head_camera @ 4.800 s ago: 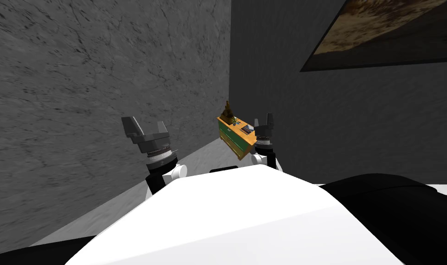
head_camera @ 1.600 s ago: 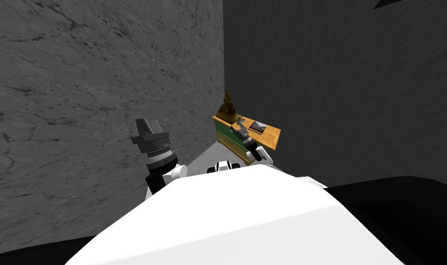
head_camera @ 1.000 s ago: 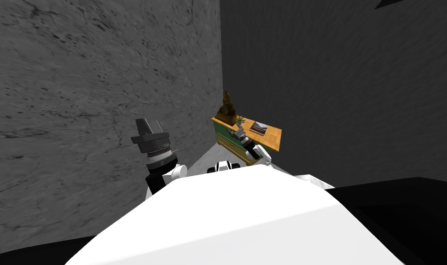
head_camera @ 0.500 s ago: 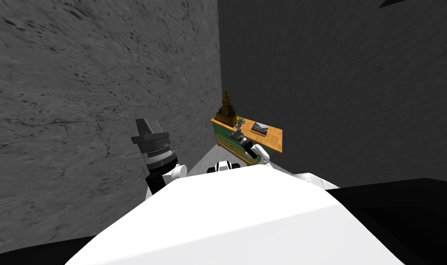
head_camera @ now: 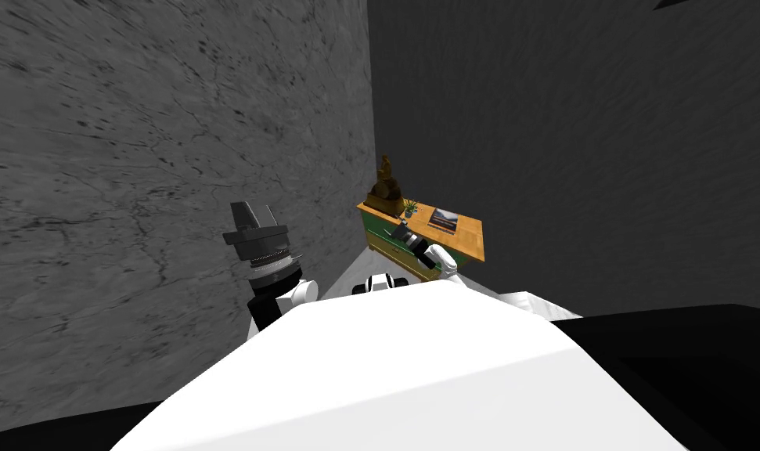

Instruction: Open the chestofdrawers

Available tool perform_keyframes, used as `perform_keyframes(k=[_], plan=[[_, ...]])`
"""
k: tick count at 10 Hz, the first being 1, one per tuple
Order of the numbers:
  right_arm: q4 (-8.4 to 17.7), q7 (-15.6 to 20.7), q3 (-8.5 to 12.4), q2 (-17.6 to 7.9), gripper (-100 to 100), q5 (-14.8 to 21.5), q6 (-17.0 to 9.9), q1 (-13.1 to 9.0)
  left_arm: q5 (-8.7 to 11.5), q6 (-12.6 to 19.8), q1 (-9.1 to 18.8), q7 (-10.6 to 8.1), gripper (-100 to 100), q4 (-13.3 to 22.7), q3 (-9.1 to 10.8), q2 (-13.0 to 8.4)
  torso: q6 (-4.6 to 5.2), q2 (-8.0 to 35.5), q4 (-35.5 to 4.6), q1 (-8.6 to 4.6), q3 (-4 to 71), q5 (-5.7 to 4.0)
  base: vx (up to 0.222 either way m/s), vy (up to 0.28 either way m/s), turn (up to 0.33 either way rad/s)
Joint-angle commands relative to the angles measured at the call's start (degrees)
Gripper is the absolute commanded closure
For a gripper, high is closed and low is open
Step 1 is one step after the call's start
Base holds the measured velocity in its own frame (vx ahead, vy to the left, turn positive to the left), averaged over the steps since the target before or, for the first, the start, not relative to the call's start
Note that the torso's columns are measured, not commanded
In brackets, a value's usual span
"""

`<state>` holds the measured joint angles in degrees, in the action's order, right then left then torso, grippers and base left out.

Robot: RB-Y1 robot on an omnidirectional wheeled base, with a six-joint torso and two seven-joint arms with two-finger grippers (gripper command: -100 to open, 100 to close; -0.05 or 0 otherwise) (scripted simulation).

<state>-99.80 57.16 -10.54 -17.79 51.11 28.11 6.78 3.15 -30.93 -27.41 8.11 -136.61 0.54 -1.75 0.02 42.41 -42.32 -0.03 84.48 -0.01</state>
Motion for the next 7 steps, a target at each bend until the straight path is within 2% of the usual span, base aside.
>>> perform_keyframes(k=[1, 2, 3, 5, 6, 7], plan=[[2.9, 4.5, -0.6, -1.1, -100, 3.9, 0.2, -1.7, 0.0, 0.0, 0.0, 0.00, 0, 0.0, 0.00, 0.0, -0.03, -0.1, 0.0, 0.02, 0.1, 0.01, 0.084, 0.048, -0.152], [2.9, 6.0, -0.6, -1.1, -100, 4.2, 0.2, -1.7, 0.0, 0.0, 0.0, 0.00, 0, 0.0, 0.00, 0.0, -0.01, -0.3, 0.1, 0.04, 0.2, 0.02, 0.069, 0.058, -0.075], [4.7, 7.6, -1.1, -1.8, -100, 6.6, 0.3, -2.6, 0.0, 0.0, 0.0, 0.00, 0, 0.0, 0.00, 0.0, -0.04, -0.2, 0.1, 0.06, 0.1, 0.02, 0.066, 0.072, -0.156], [4.7, 9.6, -1.1, -1.8, -100, 6.7, 0.3, -2.6, 0.0, 0.0, 0.0, 0.00, 0, 0.0, 0.00, 0.0, -0.04, -0.1, 0.0, 0.00, 0.1, 0.01, 0.042, 0.036, -0.019], [6.5, 11.9, -1.4, -2.6, -100, 9.1, 0.5, -3.5, 0.0, 0.0, 0.0, 0.00, 0, 0.0, 0.00, 0.0, -0.03, 0.0, 0.0, -0.10, 0.0, -0.02, 0.038, 0.038, -0.117], [6.5, 12.9, -1.4, -2.6, -100, 9.1, 0.5, -3.5, 0.0, 0.0, 0.0, 0.00, 0, 0.0, 0.00, 0.0, 0.00, -0.1, 0.0, -0.01, 0.0, 0.00, 0.038, 0.037, -0.089]])
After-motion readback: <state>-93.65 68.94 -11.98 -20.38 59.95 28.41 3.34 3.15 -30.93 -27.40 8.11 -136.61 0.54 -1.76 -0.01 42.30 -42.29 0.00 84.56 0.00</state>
